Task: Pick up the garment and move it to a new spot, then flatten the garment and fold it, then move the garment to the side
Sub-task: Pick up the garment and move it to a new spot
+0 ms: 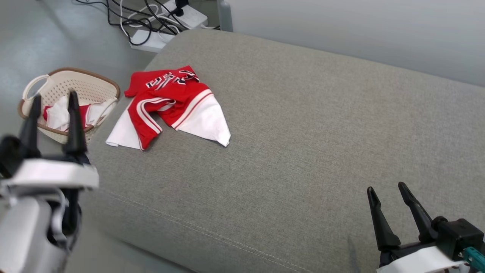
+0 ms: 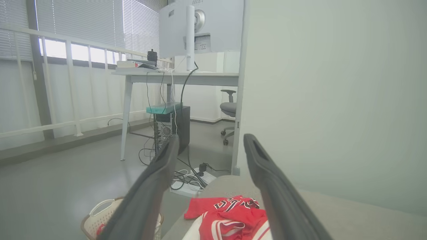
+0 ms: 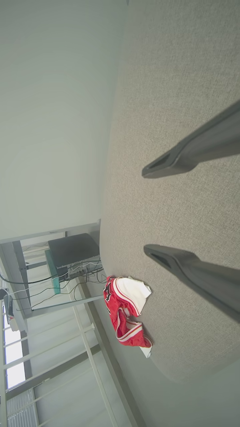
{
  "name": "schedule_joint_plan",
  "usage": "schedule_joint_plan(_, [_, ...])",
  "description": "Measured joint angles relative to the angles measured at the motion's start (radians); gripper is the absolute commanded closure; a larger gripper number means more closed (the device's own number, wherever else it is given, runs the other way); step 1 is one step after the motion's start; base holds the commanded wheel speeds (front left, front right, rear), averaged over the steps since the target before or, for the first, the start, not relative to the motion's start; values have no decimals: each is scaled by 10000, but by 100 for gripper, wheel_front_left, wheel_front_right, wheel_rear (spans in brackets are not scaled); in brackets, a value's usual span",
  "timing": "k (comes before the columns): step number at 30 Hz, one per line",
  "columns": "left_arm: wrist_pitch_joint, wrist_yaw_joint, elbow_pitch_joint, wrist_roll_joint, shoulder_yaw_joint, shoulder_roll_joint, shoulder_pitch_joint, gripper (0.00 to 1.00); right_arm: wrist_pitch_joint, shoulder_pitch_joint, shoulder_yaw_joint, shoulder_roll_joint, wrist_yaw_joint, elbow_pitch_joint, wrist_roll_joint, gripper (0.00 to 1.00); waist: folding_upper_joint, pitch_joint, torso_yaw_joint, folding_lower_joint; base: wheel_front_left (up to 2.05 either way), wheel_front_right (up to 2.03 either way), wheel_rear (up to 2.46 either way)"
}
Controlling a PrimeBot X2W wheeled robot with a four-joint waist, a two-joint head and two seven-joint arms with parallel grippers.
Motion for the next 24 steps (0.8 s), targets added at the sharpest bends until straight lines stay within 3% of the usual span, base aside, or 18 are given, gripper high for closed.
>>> schedule_joint_plan(5, [771,-915,1638,-117,-94,616,-2183,0,207,-339,35,-35,0,-278,-148,0,0,489,-293,0,0,0,0])
schedule_joint_plan(11, [2504,-2048,4849,-717,-548,650,-3841,0,426,-719,102,-240,0,-525,-217,0,0,1246,-805,0,0,0,0])
schedule_joint_plan(18, [4289,-2546,7994,-1350,-777,435,-4865,0,639,-1185,121,-537,0,-861,-339,0,0,2235,-1397,0,0,0,0])
schedule_joint_plan(24, [4366,-2723,9467,-1820,-518,364,-5530,0,871,-1499,144,-696,0,-1202,-372,0,0,3011,-1794,0,0,0,0])
